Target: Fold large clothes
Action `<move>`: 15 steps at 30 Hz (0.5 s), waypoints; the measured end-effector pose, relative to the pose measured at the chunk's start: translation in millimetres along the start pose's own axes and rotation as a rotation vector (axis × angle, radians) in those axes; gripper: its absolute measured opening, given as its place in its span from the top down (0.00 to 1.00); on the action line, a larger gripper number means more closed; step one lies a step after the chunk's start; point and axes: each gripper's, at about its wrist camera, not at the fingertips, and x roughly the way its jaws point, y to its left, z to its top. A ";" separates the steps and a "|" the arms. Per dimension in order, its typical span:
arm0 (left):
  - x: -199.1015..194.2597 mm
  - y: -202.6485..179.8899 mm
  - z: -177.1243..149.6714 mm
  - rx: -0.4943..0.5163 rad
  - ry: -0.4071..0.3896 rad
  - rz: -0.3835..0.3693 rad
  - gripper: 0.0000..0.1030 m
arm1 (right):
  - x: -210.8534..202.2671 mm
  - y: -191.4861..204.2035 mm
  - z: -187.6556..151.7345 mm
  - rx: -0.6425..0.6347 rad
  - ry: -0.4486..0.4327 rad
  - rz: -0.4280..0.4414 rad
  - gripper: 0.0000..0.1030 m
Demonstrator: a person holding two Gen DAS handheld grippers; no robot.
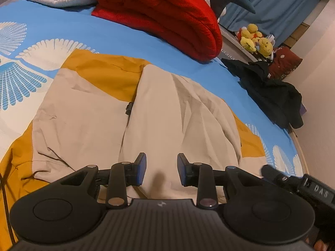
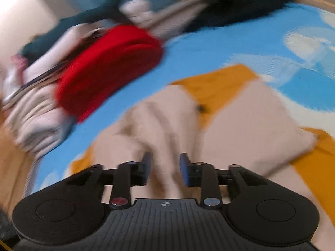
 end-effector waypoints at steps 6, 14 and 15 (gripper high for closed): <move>-0.2 1.4 2.0 0.003 0.000 0.001 0.67 | 27.6 13.3 -14.3 -0.106 0.177 0.047 0.62; 6.0 0.5 -1.9 0.023 0.017 0.009 0.67 | 24.2 -29.4 -13.4 0.294 0.117 0.108 1.00; 7.6 0.4 -2.9 0.029 0.022 0.014 0.67 | 28.5 -36.3 -17.4 0.326 0.134 0.059 1.00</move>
